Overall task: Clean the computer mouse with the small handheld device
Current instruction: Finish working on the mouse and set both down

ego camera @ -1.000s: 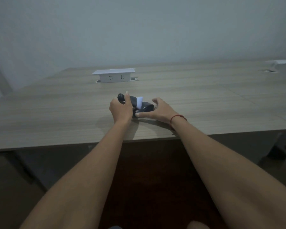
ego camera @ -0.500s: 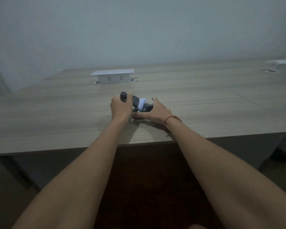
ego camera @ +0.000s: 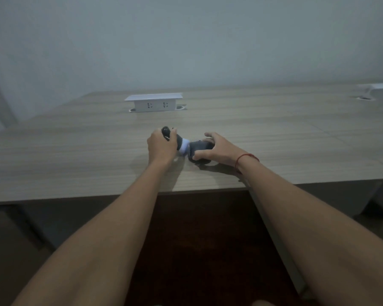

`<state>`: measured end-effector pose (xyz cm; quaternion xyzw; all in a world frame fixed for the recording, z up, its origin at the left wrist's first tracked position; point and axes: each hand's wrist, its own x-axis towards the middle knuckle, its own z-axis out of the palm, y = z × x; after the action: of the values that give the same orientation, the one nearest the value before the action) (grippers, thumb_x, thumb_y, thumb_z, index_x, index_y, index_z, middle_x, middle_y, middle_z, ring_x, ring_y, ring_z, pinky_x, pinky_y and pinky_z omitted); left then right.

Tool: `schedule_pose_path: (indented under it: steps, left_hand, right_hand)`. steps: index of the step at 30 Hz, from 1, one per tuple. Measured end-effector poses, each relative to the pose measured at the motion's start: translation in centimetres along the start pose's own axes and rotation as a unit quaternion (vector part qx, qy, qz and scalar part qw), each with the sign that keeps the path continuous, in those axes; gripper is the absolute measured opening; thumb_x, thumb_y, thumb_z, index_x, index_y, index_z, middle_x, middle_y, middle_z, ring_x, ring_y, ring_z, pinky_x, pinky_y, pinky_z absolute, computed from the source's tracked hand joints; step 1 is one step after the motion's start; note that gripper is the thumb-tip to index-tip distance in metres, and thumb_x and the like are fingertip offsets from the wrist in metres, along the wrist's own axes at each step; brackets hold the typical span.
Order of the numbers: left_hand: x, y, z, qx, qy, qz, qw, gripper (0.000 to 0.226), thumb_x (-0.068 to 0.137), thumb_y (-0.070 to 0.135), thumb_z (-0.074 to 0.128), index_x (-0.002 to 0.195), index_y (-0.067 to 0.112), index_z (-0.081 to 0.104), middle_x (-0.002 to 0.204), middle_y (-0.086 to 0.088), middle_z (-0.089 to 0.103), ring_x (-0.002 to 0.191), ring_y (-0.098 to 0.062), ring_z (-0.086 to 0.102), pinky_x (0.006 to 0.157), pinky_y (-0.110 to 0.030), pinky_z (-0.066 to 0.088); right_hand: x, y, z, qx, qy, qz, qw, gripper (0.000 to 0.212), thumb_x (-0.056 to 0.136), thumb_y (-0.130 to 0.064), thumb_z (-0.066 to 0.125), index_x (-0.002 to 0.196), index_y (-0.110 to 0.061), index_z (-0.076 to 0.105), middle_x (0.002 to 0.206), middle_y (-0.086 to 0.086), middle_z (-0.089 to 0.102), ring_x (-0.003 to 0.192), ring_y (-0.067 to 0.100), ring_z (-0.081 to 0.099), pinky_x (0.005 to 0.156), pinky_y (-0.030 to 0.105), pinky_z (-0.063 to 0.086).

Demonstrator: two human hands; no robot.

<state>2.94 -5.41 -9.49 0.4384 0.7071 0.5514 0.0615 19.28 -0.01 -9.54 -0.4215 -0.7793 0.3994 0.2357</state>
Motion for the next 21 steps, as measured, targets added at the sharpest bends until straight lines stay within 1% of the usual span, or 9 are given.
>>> schedule_pose_path:
  steps: [2, 4, 7, 11, 13, 16, 17, 19, 21]
  left_hand:
    - [-0.1, -1.1, -0.1, 0.008, 0.015, -0.010, 1.000, 0.040, 0.092, 0.039, 0.055, 0.093, -0.001, 0.065, 0.092, -0.017, 0.067, 0.088, -0.030, 0.063, 0.071, -0.031, 0.045]
    - [-0.2, -1.1, 0.0, -0.007, 0.000, -0.015, 1.000, 0.042, 0.091, 0.041, 0.056, 0.093, -0.001, 0.065, 0.090, -0.016, 0.068, 0.085, -0.028, 0.063, 0.069, -0.030, 0.045]
    - [-0.9, -0.4, -0.2, -0.020, -0.048, 0.005, 0.999, 0.040, 0.092, 0.039, 0.057, 0.090, 0.001, 0.066, 0.082, -0.012, 0.067, 0.071, -0.020, 0.061, 0.057, -0.027, 0.044]
    - [-1.6, -0.8, -1.6, -0.065, -0.100, -0.002, 0.993, 0.032, 0.092, 0.035, 0.060, 0.073, 0.009, 0.063, 0.059, -0.008, 0.061, 0.047, -0.016, 0.055, 0.050, -0.026, 0.043]
    - [-1.6, -0.9, -1.9, -0.071, -0.092, -0.005, 0.993, 0.031, 0.091, 0.035, 0.062, 0.074, 0.010, 0.064, 0.060, -0.006, 0.062, 0.050, -0.016, 0.056, 0.050, -0.026, 0.043]
    - [-1.9, -0.5, -1.1, -0.052, -0.023, -0.004, 0.998, 0.033, 0.089, 0.036, 0.063, 0.087, 0.003, 0.068, 0.078, -0.010, 0.069, 0.068, -0.022, 0.066, 0.057, -0.032, 0.055]
    - [-2.1, -0.2, -0.8, -0.051, -0.018, -0.009, 0.998, 0.033, 0.088, 0.035, 0.064, 0.088, 0.003, 0.069, 0.080, -0.011, 0.070, 0.071, -0.023, 0.068, 0.061, -0.033, 0.057]
    - [-2.5, 0.1, -0.4, -0.031, -0.033, -0.003, 0.999, 0.031, 0.084, 0.033, 0.067, 0.081, 0.003, 0.069, 0.074, -0.010, 0.070, 0.068, -0.022, 0.067, 0.062, -0.034, 0.056]
    - [-2.7, 0.0, -0.5, 0.022, -0.029, 0.007, 0.999, 0.032, 0.079, 0.034, 0.069, 0.067, 0.005, 0.063, 0.063, -0.006, 0.063, 0.060, -0.023, 0.060, 0.054, -0.030, 0.046]
  right_hand:
    - [0.0, 0.0, 0.0, -0.005, 0.002, -0.001, 1.000, 0.098, 0.072, -0.035, 0.079, 0.150, -0.016, 0.022, 0.149, 0.006, 0.041, 0.122, 0.020, 0.048, 0.106, 0.037, 0.040]
    - [0.0, 0.0, -0.2, -0.007, 0.005, -0.003, 1.000, 0.097, 0.072, -0.034, 0.080, 0.150, -0.016, 0.025, 0.149, 0.008, 0.041, 0.124, 0.021, 0.048, 0.108, 0.039, 0.041]
    - [0.1, 0.2, -0.4, -0.007, 0.011, -0.003, 1.000, 0.094, 0.072, -0.034, 0.080, 0.148, -0.014, 0.028, 0.149, 0.009, 0.041, 0.127, 0.024, 0.048, 0.108, 0.040, 0.041]
    - [0.1, 0.3, -0.5, -0.017, 0.027, -0.009, 0.999, 0.094, 0.070, -0.040, 0.080, 0.147, -0.016, 0.031, 0.149, 0.007, 0.041, 0.128, 0.023, 0.047, 0.107, 0.038, 0.041]
    - [0.1, 0.3, -0.5, -0.018, 0.030, -0.006, 0.999, 0.093, 0.071, -0.039, 0.080, 0.147, -0.016, 0.032, 0.149, 0.007, 0.041, 0.128, 0.023, 0.046, 0.106, 0.037, 0.041]
    - [-0.2, 0.1, -0.5, -0.009, 0.028, -0.005, 1.000, 0.092, 0.073, -0.033, 0.079, 0.148, -0.013, 0.030, 0.149, 0.009, 0.040, 0.129, 0.024, 0.046, 0.104, 0.033, 0.040]
    - [-0.2, 0.1, -0.5, -0.007, 0.025, -0.005, 1.000, 0.092, 0.073, -0.032, 0.079, 0.148, -0.012, 0.029, 0.150, 0.009, 0.040, 0.130, 0.024, 0.045, 0.104, 0.033, 0.040]
    - [-0.2, 0.2, -0.5, -0.014, 0.020, -0.002, 1.000, 0.094, 0.073, -0.032, 0.080, 0.148, -0.012, 0.028, 0.151, 0.010, 0.038, 0.131, 0.025, 0.044, 0.108, 0.037, 0.040]
    - [-0.2, 0.1, -0.7, -0.023, 0.018, 0.001, 1.000, 0.095, 0.073, -0.032, 0.079, 0.149, -0.012, 0.027, 0.151, 0.010, 0.037, 0.133, 0.025, 0.042, 0.110, 0.042, 0.039]
